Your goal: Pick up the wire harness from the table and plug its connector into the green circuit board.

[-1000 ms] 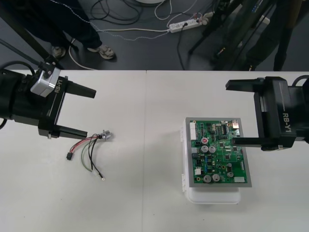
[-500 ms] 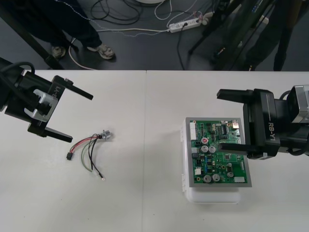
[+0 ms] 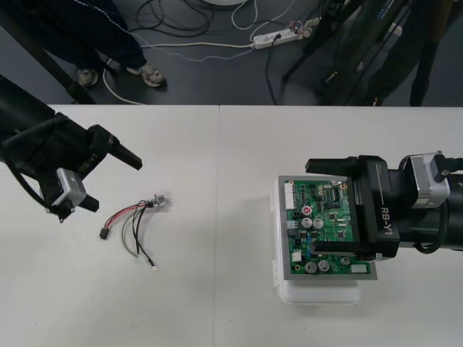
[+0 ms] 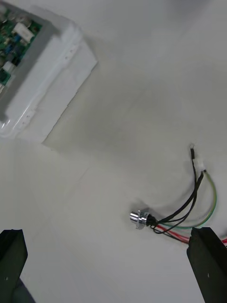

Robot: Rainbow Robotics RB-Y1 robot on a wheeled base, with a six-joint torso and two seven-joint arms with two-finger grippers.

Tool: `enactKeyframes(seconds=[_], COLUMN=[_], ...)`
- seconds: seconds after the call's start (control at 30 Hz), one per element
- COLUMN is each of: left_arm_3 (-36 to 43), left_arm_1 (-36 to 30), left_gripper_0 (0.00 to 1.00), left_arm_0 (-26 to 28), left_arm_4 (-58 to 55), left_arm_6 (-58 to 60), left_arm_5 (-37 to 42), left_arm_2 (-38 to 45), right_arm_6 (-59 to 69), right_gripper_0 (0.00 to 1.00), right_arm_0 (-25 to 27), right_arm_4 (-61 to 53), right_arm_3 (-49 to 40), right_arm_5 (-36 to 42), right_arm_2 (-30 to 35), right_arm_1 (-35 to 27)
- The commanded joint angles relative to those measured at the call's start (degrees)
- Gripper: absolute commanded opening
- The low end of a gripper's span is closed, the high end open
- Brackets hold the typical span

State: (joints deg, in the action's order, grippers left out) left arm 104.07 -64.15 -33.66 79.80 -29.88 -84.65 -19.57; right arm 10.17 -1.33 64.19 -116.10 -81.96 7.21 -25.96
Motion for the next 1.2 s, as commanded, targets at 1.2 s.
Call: enactKeyframes(seconds=[1.2], left_arm_3=[-0.7], left_arm_1=[-0.6], left_gripper_0=[1.0], left_arm_0=[-36.6], left_arm_4=[21.7], left_arm_6=[-29.9], left_arm_5=[30.0], left_arm_2=[-59.5], right_arm_6=[-3.1], right_gripper_0=[1.0], right_arm_0=[2.2], right_arm_4=[1.7], right_arm_3=[-1.8], right_arm_5=[2.4], right_arm_2=[-8.2], right_arm_1=[3.7])
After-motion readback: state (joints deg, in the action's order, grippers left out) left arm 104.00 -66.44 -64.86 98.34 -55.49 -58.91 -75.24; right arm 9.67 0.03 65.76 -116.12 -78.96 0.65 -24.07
